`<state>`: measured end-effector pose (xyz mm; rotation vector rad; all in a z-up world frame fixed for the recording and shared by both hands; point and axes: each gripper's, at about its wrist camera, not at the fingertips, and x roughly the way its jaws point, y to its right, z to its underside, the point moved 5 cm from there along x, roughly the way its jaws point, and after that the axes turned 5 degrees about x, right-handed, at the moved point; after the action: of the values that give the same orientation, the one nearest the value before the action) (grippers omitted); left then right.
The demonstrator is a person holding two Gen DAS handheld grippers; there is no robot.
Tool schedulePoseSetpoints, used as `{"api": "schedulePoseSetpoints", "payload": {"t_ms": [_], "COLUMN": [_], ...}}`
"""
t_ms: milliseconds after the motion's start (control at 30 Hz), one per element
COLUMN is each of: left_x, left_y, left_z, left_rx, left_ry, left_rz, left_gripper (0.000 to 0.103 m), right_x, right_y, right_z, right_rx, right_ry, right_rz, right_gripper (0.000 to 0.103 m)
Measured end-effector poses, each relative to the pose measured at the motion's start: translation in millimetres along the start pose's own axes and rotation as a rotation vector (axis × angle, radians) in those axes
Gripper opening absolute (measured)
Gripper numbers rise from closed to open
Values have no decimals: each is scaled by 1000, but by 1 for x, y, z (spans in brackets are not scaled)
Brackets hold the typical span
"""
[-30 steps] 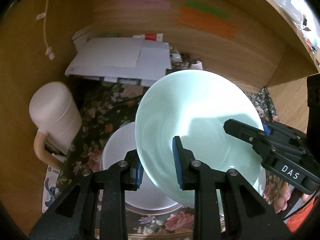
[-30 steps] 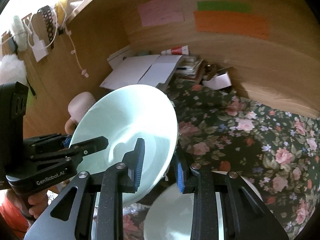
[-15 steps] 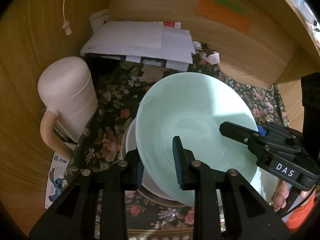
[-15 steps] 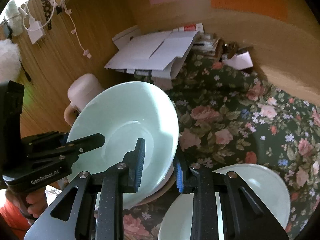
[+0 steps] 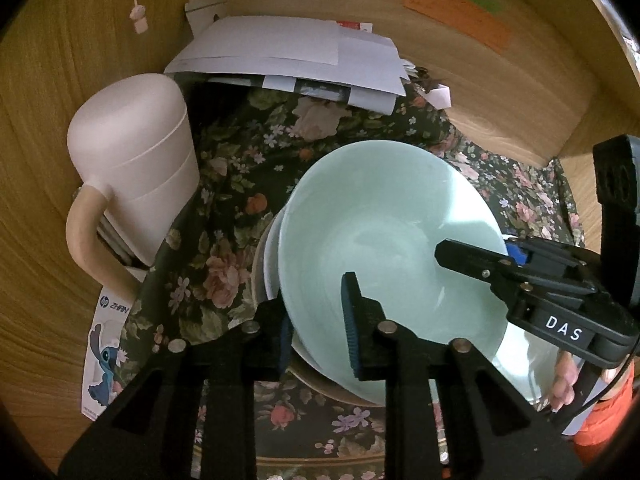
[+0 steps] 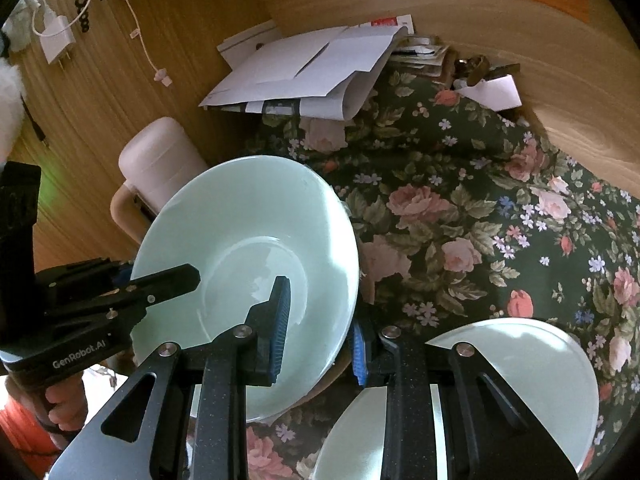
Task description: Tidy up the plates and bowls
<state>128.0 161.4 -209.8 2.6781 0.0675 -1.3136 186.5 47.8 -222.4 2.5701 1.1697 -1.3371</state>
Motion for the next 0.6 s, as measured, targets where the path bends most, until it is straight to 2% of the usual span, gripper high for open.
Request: {"api": "schedulePoseSetpoints", "payload": {"t_ms": [200,600], "left_x": [2,-3], "left_y": [1,-1], "left_z": [-1,-13], "left_rx": [11,6], "left_ry": [-3,7], "left_rz": [-4,-31], "left_gripper": [21,21], "right_x": [0,-8], "right_y": [3,5], "right_z": [-1,0], "right_rx": [-29,-52], "right_ry": [1,14], "right_rz": [42,54], "right_gripper": [25,27]}}
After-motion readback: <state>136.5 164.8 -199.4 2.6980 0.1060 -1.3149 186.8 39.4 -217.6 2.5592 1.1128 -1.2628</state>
